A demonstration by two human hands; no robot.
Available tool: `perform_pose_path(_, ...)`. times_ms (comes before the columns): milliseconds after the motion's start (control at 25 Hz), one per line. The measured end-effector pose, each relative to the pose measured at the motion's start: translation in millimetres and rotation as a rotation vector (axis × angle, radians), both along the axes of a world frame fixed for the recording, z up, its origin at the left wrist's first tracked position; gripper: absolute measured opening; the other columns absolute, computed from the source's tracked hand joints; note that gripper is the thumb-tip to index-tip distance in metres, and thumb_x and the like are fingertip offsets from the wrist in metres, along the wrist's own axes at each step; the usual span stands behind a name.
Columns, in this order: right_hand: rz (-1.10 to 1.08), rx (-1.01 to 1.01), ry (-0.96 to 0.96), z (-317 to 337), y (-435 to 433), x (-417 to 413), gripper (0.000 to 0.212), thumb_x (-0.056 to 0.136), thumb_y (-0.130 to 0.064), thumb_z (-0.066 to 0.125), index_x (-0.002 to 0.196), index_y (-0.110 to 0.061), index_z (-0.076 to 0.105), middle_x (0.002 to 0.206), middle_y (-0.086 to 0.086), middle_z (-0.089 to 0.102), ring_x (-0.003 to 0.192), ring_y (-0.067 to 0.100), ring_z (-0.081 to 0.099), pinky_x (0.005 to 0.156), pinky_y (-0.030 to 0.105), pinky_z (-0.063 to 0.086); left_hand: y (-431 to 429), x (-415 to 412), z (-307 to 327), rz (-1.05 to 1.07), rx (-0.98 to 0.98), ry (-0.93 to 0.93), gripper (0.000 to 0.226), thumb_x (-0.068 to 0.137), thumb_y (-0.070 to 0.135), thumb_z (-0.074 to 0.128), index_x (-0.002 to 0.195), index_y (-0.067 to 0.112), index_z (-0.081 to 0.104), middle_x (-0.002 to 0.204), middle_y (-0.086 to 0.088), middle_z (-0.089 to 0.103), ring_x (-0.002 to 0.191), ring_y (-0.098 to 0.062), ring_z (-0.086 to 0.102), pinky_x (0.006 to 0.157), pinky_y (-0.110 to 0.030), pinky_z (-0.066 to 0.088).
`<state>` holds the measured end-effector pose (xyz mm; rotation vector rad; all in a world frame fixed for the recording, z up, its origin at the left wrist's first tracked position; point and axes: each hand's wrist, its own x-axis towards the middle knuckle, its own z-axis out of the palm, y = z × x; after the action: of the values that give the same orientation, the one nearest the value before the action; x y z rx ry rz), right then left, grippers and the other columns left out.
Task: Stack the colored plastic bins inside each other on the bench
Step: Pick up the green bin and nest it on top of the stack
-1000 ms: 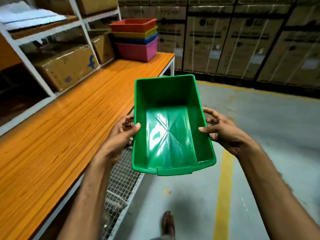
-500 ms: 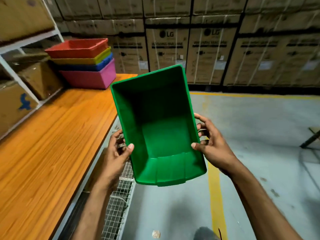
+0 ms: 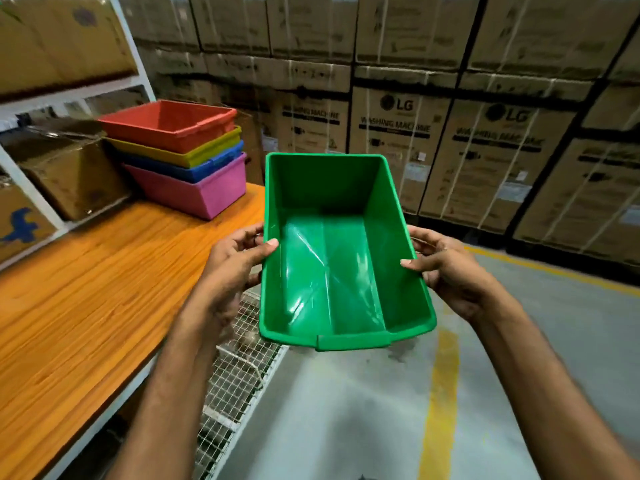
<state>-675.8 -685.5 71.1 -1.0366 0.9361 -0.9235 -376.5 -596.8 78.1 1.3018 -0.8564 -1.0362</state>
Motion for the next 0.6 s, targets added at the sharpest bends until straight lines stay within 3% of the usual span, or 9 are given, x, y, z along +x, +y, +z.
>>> perform_pose_path(80, 0.063, 0.007, -0.054, 25, -50, 4, 0.066, 0.081, 0.027, 0.049, 0.139, -0.002, 0.058, 0.141, 0.021, 0.063, 0.127, 0.032, 0.064, 0.088, 0.030, 0.061, -32, -1, 23, 0.069, -0.010, 0.038, 0.030, 0.092, 0.003, 0.066, 0.116, 0.020, 0.068, 0.099, -0.003, 0.067, 0.069, 0.000, 0.069, 0.051, -0.014, 0.052)
perform_pose_path(200, 0.168, -0.033, -0.158, 60, -112, 20, 0.070, 0.072, 0.017, 0.056, 0.139, -0.003, 0.059, 0.141, 0.019, 0.063, 0.128, 0.032, 0.063, 0.093, 0.034, 0.059, -71, 7, 59, 0.153, -0.092, 0.037, 0.029, 0.092, 0.004, 0.066, 0.116, 0.019, 0.068, 0.111, -0.010, 0.068, 0.086, -0.009, 0.070, 0.064, -0.020, 0.060)
perform_pose_path(280, 0.245, -0.098, -0.184, 81, -152, 41, 0.071, 0.073, 0.016, 0.056, 0.141, -0.005, 0.058, 0.141, 0.016, 0.064, 0.117, 0.026, 0.071, 0.079, 0.030, 0.065, -98, 23, 80, 0.209, -0.177, 0.019, 0.034, 0.092, 0.005, 0.066, 0.124, 0.017, 0.067, 0.119, -0.014, 0.070, 0.097, -0.015, 0.069, 0.070, -0.023, 0.059)
perform_pose_path(360, 0.303, -0.154, -0.194, 95, -189, 72, 0.069, 0.079, 0.022, 0.050, 0.143, -0.004, 0.055, 0.141, 0.014, 0.063, 0.093, 0.017, 0.077, 0.058, 0.021, 0.061, -124, 44, 94, 0.265, -0.255, -0.027, 0.040, 0.091, 0.008, 0.068, 0.130, 0.017, 0.066, 0.126, -0.015, 0.070, 0.105, -0.022, 0.069, 0.075, -0.030, 0.058)
perform_pose_path(400, 0.322, -0.177, -0.197, 101, -205, 89, 0.068, 0.083, 0.026, 0.046, 0.144, -0.003, 0.053, 0.142, 0.014, 0.062, 0.086, 0.014, 0.077, 0.055, 0.019, 0.060, -135, 55, 99, 0.298, -0.287, -0.062, 0.041, 0.091, 0.010, 0.069, 0.130, 0.019, 0.066, 0.127, -0.016, 0.070, 0.110, -0.026, 0.069, 0.078, -0.034, 0.056)
perform_pose_path(440, 0.339, -0.205, -0.195, 105, -225, 108, 0.067, 0.086, 0.028, 0.043, 0.145, -0.002, 0.051, 0.143, 0.014, 0.062, 0.091, 0.014, 0.077, 0.061, 0.021, 0.062, -148, 67, 103, 0.339, -0.322, -0.091, 0.040, 0.091, 0.011, 0.069, 0.130, 0.021, 0.066, 0.127, -0.014, 0.070, 0.114, -0.028, 0.068, 0.081, -0.036, 0.054)
perform_pose_path(520, 0.366, -0.246, -0.219, 113, -261, 144, 0.070, 0.085, 0.030, 0.044, 0.146, -0.004, 0.051, 0.143, 0.014, 0.063, 0.118, 0.024, 0.070, 0.088, 0.034, 0.063, -167, 91, 111, 0.400, -0.370, -0.131, 0.038, 0.093, 0.010, 0.067, 0.129, 0.024, 0.067, 0.124, -0.008, 0.073, 0.116, -0.026, 0.068, 0.084, -0.034, 0.057)
perform_pose_path(600, 0.398, -0.280, -0.255, 123, -295, 177, 0.072, 0.084, 0.030, 0.047, 0.145, -0.007, 0.053, 0.140, 0.012, 0.066, 0.126, 0.025, 0.066, 0.095, 0.035, 0.060, -184, 112, 125, 0.434, -0.429, -0.168, 0.040, 0.094, 0.010, 0.065, 0.132, 0.024, 0.065, 0.122, -0.003, 0.074, 0.113, -0.021, 0.068, 0.082, -0.032, 0.057)
